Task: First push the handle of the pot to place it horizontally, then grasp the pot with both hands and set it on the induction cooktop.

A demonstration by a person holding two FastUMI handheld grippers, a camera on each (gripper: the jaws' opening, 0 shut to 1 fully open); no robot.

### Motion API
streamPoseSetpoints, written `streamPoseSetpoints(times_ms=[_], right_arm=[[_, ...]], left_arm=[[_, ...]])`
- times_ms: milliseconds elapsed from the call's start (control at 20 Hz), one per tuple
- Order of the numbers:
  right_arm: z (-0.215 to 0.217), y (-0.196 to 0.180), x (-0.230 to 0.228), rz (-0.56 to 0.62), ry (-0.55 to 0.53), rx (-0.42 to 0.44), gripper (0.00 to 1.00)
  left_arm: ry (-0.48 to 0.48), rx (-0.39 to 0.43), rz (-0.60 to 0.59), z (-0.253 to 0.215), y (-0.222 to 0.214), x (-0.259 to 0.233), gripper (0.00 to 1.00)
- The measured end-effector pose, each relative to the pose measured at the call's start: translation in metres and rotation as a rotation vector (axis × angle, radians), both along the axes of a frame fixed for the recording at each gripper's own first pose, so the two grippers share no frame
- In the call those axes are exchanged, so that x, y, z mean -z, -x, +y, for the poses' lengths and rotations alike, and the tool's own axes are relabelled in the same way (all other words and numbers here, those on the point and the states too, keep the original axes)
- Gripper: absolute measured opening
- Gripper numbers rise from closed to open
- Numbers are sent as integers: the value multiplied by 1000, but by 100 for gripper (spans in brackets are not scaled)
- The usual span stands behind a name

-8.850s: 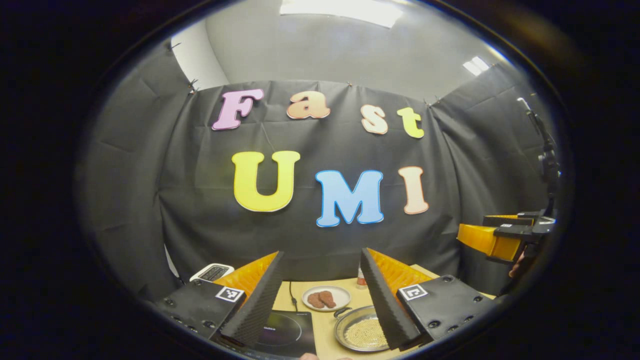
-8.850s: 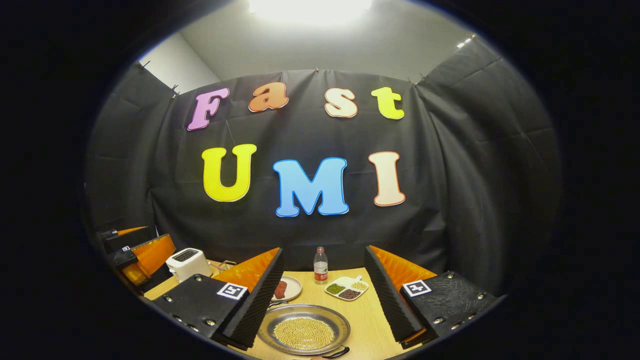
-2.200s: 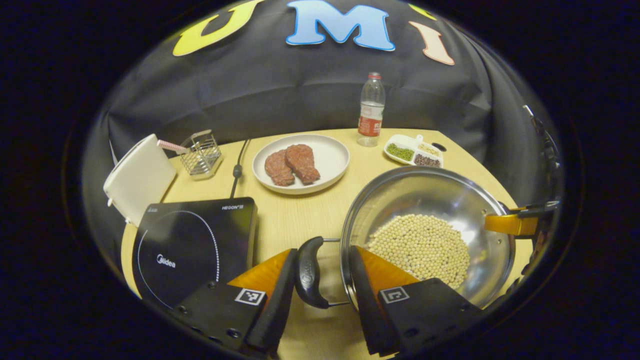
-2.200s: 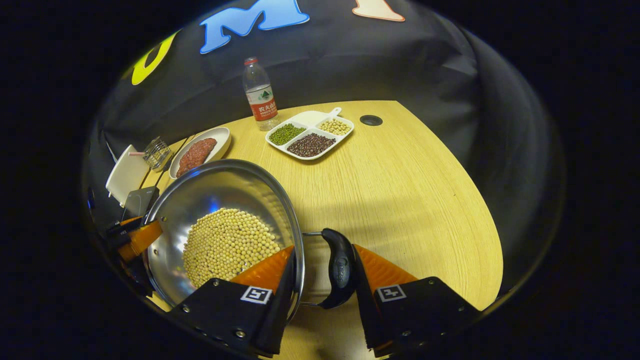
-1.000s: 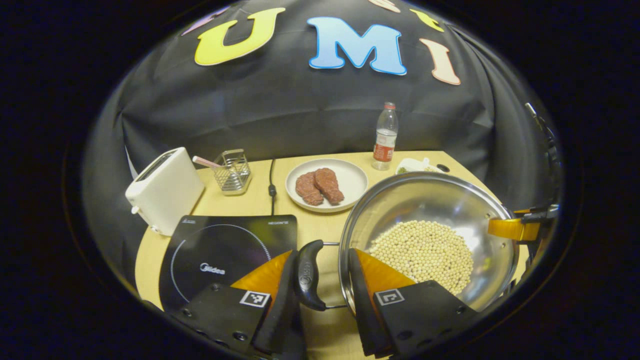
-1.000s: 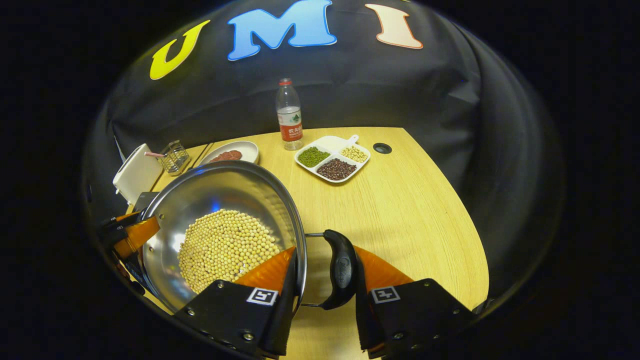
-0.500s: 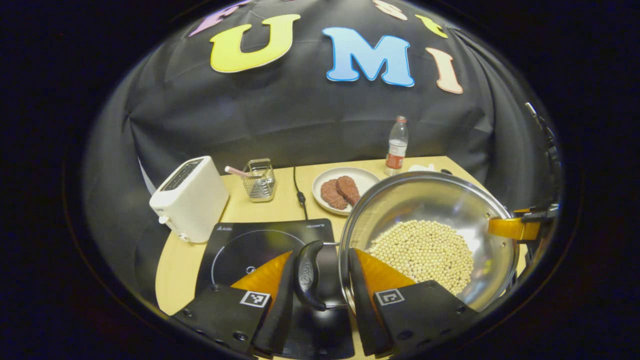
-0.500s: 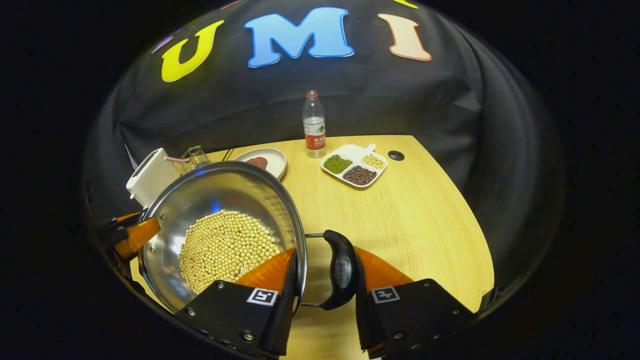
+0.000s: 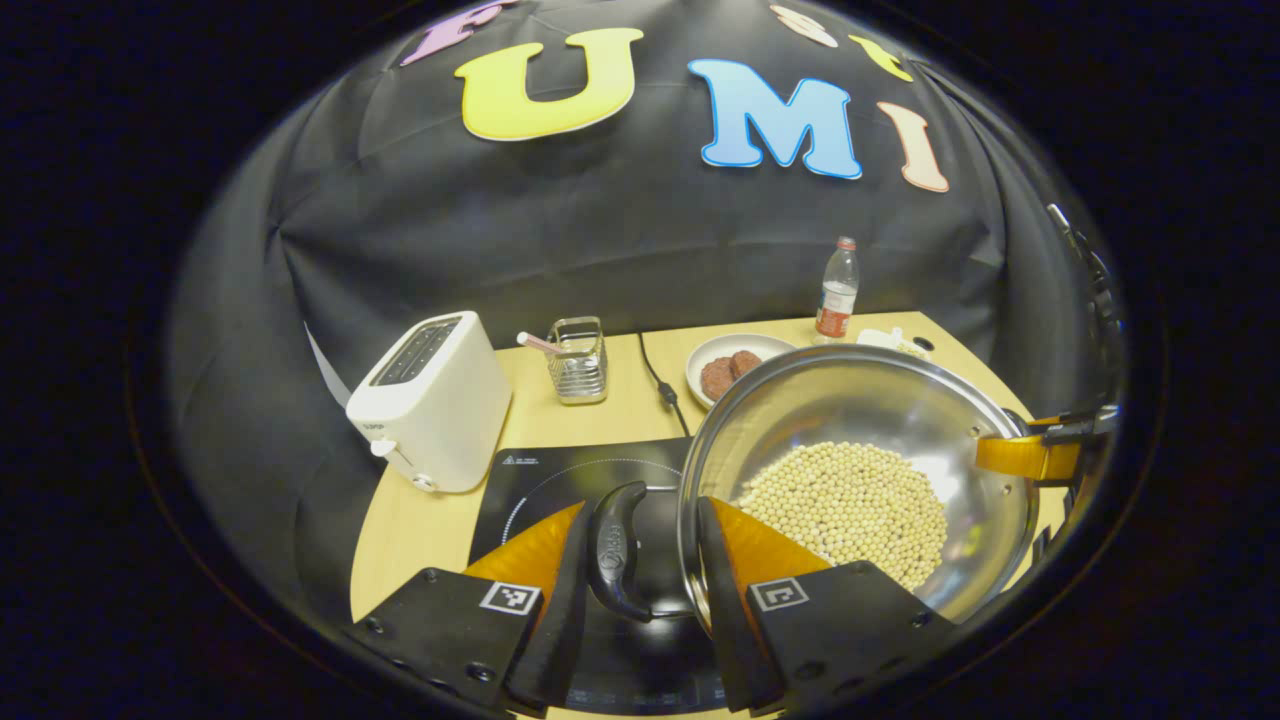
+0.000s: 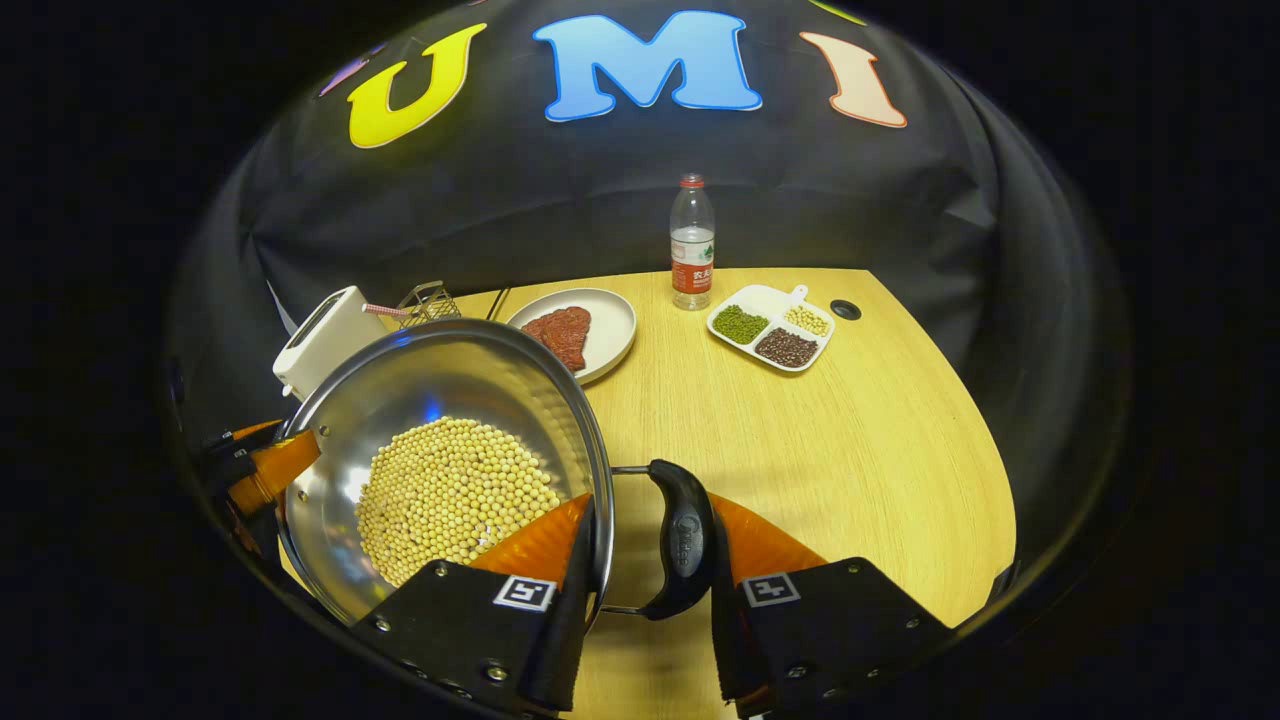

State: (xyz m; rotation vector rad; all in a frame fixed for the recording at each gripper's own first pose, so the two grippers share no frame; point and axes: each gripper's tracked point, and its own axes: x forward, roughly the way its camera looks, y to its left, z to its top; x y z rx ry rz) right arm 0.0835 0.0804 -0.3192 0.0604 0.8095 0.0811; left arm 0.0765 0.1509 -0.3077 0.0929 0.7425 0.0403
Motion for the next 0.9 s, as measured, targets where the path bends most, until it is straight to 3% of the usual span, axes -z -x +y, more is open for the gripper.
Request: streamPoseSetpoints(times_ms=[900], right_arm=[[118, -19, 18, 25, -6, -62, 53]], left_arm=[[0, -90, 24, 125, 3, 18, 62]])
